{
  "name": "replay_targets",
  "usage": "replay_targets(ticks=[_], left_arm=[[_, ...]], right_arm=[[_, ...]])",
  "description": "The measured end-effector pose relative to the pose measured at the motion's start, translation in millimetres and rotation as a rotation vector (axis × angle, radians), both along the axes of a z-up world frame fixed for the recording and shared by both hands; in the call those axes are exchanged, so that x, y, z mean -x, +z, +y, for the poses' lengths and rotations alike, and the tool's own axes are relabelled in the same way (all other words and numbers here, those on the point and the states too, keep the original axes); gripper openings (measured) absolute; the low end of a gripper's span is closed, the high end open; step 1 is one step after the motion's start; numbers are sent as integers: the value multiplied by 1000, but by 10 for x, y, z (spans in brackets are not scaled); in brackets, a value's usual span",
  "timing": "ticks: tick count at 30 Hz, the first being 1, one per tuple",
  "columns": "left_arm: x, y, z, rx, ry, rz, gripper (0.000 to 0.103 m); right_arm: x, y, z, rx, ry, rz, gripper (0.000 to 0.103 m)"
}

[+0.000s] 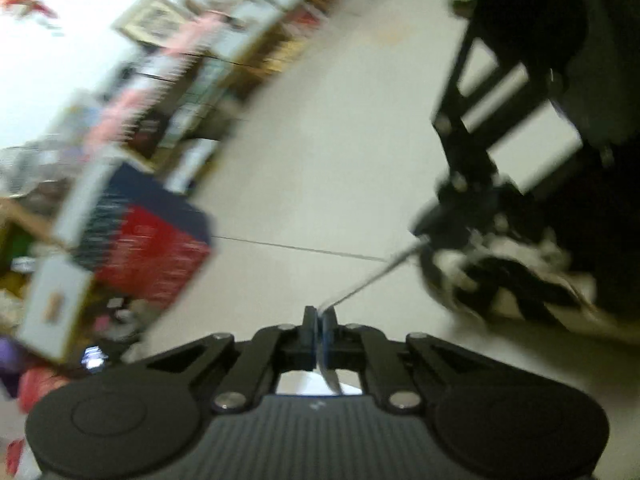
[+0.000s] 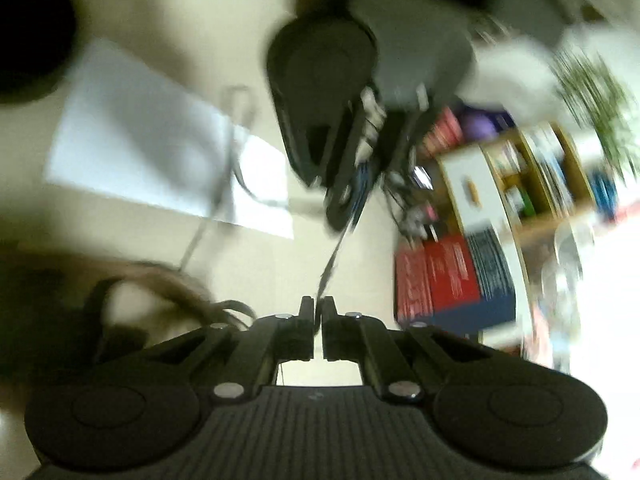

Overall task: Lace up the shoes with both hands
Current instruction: 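Pull the grey lace taut with the right tool while the left tool holds the sneaker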

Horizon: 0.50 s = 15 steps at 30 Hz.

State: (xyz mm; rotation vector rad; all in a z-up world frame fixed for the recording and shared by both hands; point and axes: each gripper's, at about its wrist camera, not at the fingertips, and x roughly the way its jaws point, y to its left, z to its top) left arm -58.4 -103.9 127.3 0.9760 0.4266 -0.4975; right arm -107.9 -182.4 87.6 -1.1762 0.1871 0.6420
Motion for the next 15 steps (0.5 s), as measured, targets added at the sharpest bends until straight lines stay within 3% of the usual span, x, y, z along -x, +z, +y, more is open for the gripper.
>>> replay_targets(ticks=[4, 10, 15], left_arm=[[168, 36, -53, 46, 58, -102, 3], [222, -117, -48, 24, 58, -180, 3], [330, -59, -102, 39, 55, -220, 3]], right_arm=[[-189, 115, 39, -193, -121, 152, 5], [-505, 209, -141, -409, -263, 363, 5], [-587, 280, -93, -522, -325, 356, 5]])
